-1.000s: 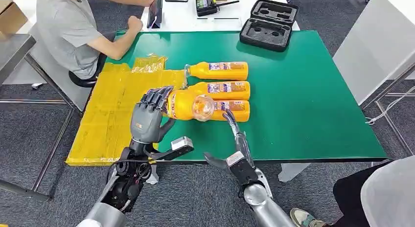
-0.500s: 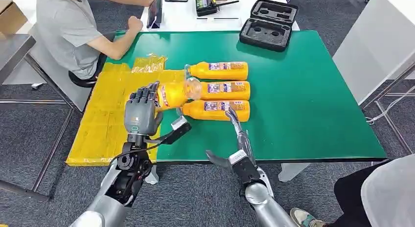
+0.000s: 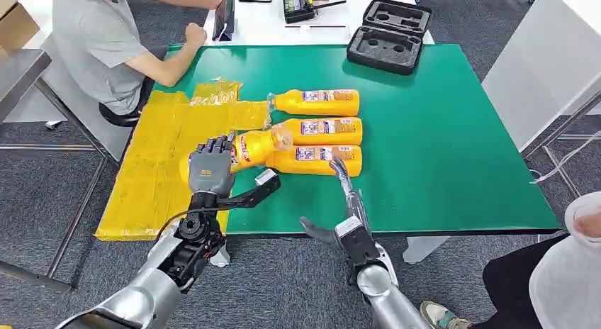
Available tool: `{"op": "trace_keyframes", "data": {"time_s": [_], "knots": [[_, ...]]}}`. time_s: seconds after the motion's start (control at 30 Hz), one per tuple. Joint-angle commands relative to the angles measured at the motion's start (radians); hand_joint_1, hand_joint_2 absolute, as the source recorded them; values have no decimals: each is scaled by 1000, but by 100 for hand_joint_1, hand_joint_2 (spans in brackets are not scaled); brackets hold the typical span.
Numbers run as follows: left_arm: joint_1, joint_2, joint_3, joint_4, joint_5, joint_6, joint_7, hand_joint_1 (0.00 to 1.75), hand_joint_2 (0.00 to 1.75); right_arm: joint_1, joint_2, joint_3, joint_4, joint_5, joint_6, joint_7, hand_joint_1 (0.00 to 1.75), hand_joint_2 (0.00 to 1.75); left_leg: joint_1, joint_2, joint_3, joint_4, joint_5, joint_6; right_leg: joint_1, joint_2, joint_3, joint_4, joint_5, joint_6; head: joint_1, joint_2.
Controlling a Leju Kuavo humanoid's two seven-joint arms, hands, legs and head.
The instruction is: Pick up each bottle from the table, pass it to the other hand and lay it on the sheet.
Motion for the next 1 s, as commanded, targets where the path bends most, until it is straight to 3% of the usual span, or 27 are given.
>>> {"op": "trace_keyframes", "data": {"time_s": [0.03,0.37,1.0], "knots": [[-136,90,-180,167,-1,-69,56,175,175,-25,23,-7,16,-19,0,3,0,175,2,3,0,2,0,-2,2,2,0,0,1,-2,0,0],[-183,104,-183,209,-1,-126,12,175,175,-15,27,-6,8,-28,-1,3,0,175,1,1,0,1,0,-1,2,1,0,1,0,-1,0,0],[-189,112,-194,195,-1,-89,29,175,175,-5,19,-7,4,-27,-3,3,0,175,1,1,0,1,0,-1,2,0,0,0,0,-1,0,0]]}}
